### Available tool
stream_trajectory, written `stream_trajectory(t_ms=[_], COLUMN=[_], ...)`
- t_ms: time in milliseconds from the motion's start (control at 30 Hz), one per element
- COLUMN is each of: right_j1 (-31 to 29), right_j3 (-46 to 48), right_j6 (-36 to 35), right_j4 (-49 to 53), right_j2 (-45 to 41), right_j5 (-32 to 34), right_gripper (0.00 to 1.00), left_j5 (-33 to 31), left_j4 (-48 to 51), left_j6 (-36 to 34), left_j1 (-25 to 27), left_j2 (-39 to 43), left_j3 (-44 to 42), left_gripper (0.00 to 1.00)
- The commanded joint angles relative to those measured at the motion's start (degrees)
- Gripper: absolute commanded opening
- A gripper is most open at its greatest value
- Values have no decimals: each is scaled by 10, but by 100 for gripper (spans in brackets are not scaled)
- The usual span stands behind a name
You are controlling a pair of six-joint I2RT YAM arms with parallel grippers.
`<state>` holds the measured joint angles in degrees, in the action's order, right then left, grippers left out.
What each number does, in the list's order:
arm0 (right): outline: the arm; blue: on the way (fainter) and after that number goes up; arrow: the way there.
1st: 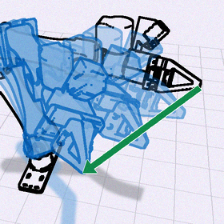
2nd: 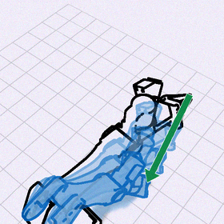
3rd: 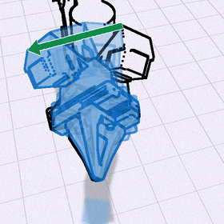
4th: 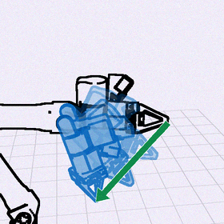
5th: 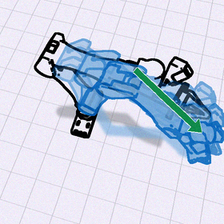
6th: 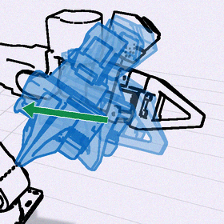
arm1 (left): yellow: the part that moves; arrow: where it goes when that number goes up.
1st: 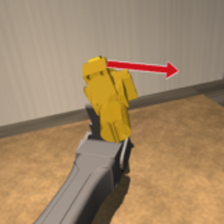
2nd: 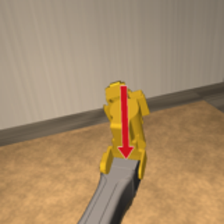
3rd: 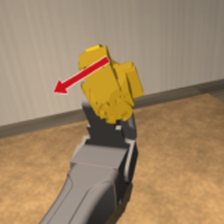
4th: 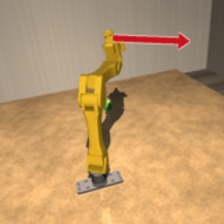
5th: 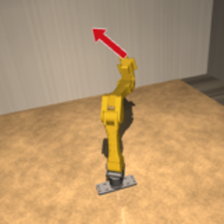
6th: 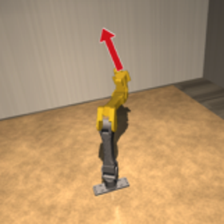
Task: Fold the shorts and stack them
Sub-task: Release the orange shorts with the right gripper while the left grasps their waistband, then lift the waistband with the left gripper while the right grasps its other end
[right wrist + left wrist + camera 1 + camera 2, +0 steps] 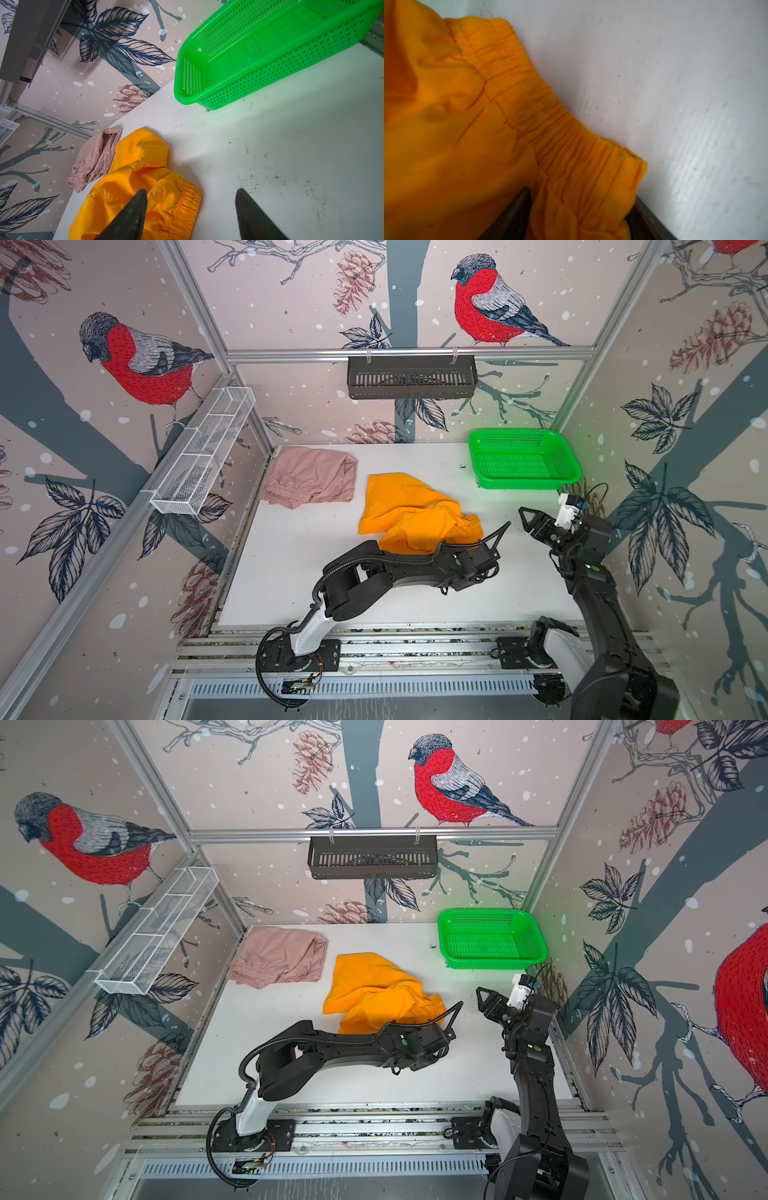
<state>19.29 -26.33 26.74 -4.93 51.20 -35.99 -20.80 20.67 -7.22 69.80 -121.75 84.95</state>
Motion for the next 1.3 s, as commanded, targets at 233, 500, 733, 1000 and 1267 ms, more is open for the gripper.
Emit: stream_trajectory(t_ms=[233, 500, 733, 1000, 1267], right_j1=[-48, -180, -301, -583, -665], right_j3=[-13, -36, -20, 51, 38], right_j6=[-36, -93, -160, -133, -107], right_j4=[15, -16, -85, -182, -327], right_j2=[8, 3, 0, 43, 249], right_j5=[14, 39, 15, 249, 346], right_gripper=[70, 72, 73, 78, 84], left_j5=[-19, 158, 144, 132, 142], left_j4=[-11, 75, 62, 49, 68], left_j6=[36, 17, 55, 109, 125], left_j1=[-58, -143, -288, -347, -359], left_j2=[92, 274, 367, 372, 382], left_j3=[-38, -12, -55, -35, 1], left_gripper=[0, 0, 0, 0, 0])
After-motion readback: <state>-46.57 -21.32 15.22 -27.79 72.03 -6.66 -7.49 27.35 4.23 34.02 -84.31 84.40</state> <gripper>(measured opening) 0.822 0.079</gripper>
